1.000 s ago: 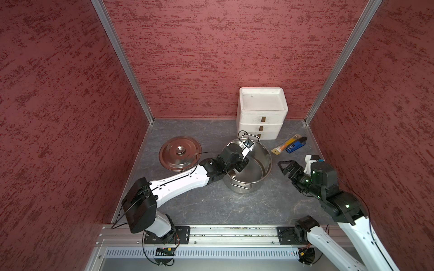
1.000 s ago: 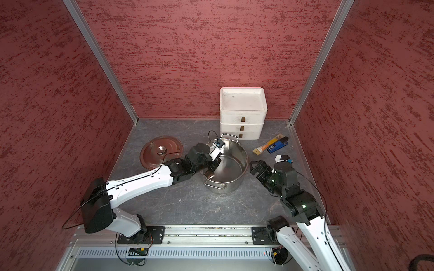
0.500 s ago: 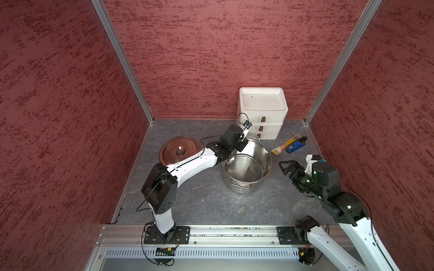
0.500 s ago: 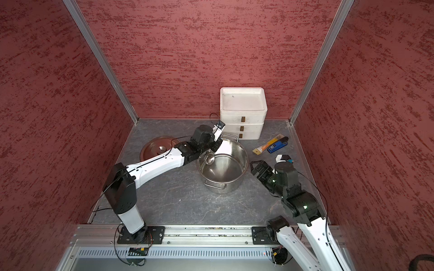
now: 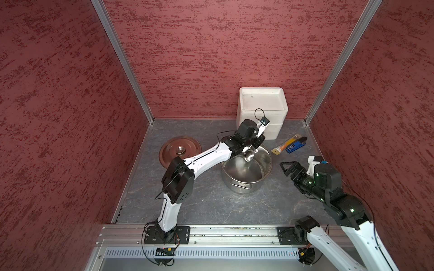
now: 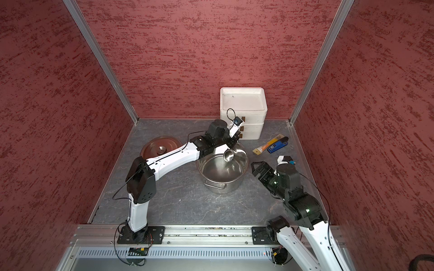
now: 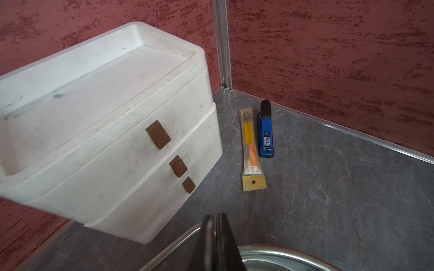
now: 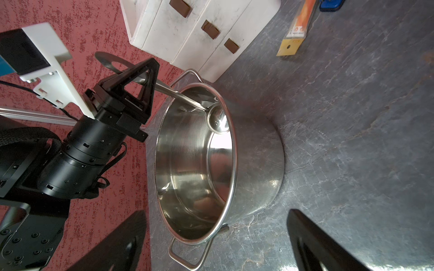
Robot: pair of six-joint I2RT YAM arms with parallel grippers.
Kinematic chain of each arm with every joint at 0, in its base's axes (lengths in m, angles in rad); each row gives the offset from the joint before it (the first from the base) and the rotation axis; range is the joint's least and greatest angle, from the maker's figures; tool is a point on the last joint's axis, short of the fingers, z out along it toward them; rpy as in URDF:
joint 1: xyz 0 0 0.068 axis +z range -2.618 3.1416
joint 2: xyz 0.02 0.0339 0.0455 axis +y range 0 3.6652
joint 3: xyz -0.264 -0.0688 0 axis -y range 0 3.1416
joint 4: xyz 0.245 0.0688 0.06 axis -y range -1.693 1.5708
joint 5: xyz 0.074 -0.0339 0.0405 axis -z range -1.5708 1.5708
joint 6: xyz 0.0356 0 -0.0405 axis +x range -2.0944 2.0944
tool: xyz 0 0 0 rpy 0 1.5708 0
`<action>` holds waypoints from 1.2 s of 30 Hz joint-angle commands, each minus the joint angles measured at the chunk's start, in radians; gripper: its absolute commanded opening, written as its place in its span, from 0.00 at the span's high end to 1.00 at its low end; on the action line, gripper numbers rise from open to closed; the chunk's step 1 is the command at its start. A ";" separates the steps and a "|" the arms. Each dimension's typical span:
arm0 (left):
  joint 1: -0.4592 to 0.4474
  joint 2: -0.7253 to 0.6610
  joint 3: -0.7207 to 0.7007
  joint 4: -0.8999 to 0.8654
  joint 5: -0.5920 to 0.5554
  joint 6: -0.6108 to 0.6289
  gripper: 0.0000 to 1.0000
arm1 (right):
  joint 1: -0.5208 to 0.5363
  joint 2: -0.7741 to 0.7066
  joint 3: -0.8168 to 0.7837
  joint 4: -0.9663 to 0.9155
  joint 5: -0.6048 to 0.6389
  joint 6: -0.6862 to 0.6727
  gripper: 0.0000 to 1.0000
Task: Stir the soup with a spoon
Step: Stir the soup in the pan with a stick.
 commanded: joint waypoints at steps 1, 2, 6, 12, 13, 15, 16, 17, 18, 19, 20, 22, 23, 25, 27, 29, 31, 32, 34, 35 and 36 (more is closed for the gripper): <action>-0.039 0.014 0.035 0.011 0.042 0.003 1.00 | 0.005 -0.015 0.001 -0.010 0.023 0.004 0.02; -0.051 0.010 0.028 0.007 0.043 0.006 1.00 | 0.005 -0.019 -0.003 -0.011 0.022 0.005 0.02; -0.092 -0.034 -0.036 0.010 0.036 0.003 1.00 | 0.005 -0.041 -0.021 -0.012 0.024 0.013 0.02; -0.169 -0.152 -0.186 0.021 0.012 -0.016 1.00 | 0.005 -0.068 -0.041 -0.017 0.023 0.020 0.02; -0.181 -0.174 -0.214 0.023 0.007 -0.022 1.00 | 0.004 -0.071 -0.043 -0.016 0.021 0.021 0.02; -0.204 -0.221 -0.271 0.026 -0.010 -0.038 1.00 | 0.005 -0.073 -0.045 -0.014 0.020 0.020 0.02; -0.212 -0.245 -0.300 0.024 -0.021 -0.046 1.00 | 0.004 -0.073 -0.046 -0.014 0.019 0.020 0.02; -0.223 -0.267 -0.327 0.022 -0.035 -0.053 1.00 | 0.004 -0.073 -0.046 -0.014 0.018 0.019 0.02; -0.230 -0.292 -0.353 0.017 -0.050 -0.058 1.00 | 0.005 -0.073 -0.047 -0.012 0.017 0.019 0.02; -0.238 -0.311 -0.376 0.012 -0.064 -0.068 1.00 | 0.005 -0.073 -0.048 -0.012 0.015 0.020 0.02; -0.244 -0.339 -0.400 0.005 -0.077 -0.072 1.00 | 0.004 -0.072 -0.049 -0.011 0.013 0.019 0.02; -0.252 -0.389 -0.443 -0.011 -0.101 -0.092 1.00 | 0.004 -0.070 -0.051 -0.005 0.010 0.017 0.02; -0.255 -0.413 -0.466 -0.022 -0.110 -0.102 1.00 | 0.005 -0.066 -0.052 -0.002 0.007 0.016 0.02; -0.259 -0.461 -0.505 -0.041 -0.130 -0.118 1.00 | 0.004 -0.058 -0.056 0.009 0.001 0.015 0.02; -0.258 -0.505 -0.543 -0.059 -0.152 -0.123 1.00 | 0.006 -0.048 -0.061 0.027 -0.008 0.015 0.02; -0.251 -0.539 -0.576 -0.076 -0.178 -0.117 1.00 | 0.004 -0.034 -0.063 0.045 -0.016 0.015 0.02; -0.228 -0.567 -0.601 -0.088 -0.189 -0.118 1.00 | 0.004 -0.020 -0.061 0.058 -0.021 0.012 0.02; -0.213 -0.579 -0.613 -0.089 -0.191 -0.120 1.00 | 0.004 -0.014 -0.059 0.063 -0.023 0.010 0.02; -0.171 -0.600 -0.632 -0.086 -0.195 -0.120 1.00 | 0.004 -0.002 -0.052 0.067 -0.025 0.006 0.02; -0.149 -0.605 -0.637 -0.086 -0.197 -0.120 1.00 | 0.005 0.001 -0.050 0.068 -0.026 0.003 0.02; -0.127 -0.606 -0.640 -0.085 -0.197 -0.119 1.00 | 0.005 0.002 -0.048 0.067 -0.026 0.002 0.02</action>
